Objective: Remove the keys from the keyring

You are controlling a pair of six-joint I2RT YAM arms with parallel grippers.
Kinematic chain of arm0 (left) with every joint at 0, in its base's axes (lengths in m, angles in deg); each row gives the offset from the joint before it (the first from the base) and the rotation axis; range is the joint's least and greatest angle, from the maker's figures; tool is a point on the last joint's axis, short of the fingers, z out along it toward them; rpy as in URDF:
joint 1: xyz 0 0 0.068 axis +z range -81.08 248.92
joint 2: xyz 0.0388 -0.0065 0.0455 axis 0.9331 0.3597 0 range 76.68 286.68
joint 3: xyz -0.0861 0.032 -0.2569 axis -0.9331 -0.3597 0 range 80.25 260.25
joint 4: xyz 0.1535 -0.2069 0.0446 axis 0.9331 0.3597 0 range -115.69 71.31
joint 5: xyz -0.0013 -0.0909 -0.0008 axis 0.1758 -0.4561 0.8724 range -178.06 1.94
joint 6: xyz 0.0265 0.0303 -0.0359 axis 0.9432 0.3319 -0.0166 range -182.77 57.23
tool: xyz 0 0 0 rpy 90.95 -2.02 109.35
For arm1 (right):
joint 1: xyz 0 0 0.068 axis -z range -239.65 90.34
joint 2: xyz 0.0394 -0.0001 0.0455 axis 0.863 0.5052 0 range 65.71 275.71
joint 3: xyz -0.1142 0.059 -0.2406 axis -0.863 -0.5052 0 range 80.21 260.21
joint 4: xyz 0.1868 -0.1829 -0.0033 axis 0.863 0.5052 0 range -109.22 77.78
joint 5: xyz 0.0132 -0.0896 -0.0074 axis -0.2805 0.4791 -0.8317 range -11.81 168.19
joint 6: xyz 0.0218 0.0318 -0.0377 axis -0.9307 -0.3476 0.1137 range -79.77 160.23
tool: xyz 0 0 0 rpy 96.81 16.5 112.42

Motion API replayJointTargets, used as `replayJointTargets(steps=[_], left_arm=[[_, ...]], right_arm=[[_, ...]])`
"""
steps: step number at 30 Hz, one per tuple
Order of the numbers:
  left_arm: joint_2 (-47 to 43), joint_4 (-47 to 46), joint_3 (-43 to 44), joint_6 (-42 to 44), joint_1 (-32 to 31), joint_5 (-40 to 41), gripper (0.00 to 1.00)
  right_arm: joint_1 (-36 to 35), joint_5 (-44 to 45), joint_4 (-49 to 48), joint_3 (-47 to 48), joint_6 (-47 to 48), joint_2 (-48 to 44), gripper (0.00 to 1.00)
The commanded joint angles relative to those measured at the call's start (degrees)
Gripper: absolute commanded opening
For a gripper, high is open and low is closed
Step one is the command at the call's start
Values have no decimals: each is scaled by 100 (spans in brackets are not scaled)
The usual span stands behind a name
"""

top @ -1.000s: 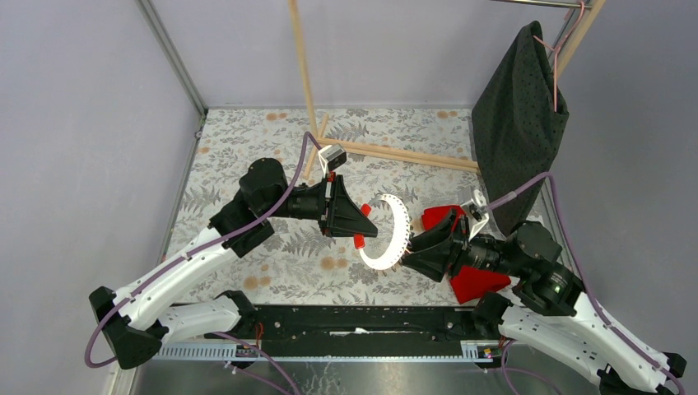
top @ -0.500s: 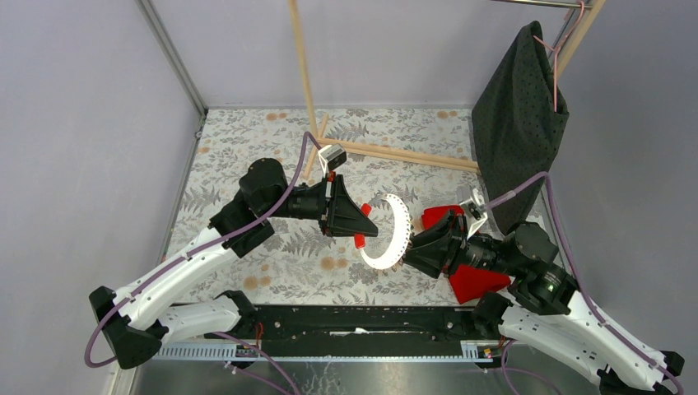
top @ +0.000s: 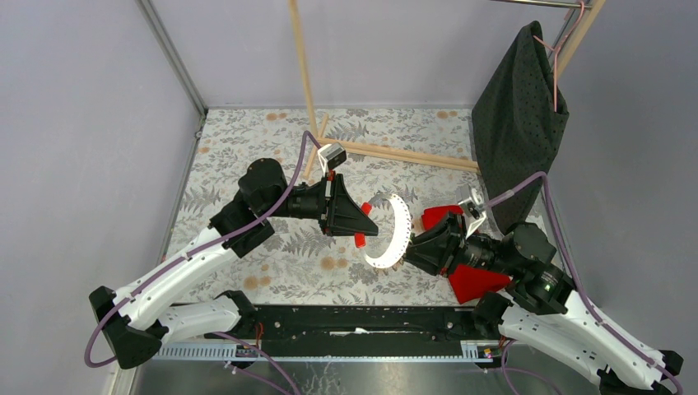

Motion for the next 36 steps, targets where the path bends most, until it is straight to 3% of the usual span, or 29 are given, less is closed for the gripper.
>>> replayJointTargets(steps=[1, 9, 21, 26, 36], left_arm=[[-159, -456, 122, -25, -31, 26, 0], [-258, -160, 37, 539, -24, -34, 0], [-277, 1558, 550, 3000, -24, -72, 0], [-231, 2052, 746, 3608, -26, -20, 0], [-398, 2685, 892, 4562, -26, 460, 0]], right_arm=[[-24, -68, -383, -40, -136, 10, 22], [-19, -128, -18, 73, -187, -75, 0], [-23, -321, 1884, 868, 271, 280, 0], [-22, -440, 2526, 1185, 512, 547, 0], [-24, -737, 2763, 1365, 439, 907, 0]])
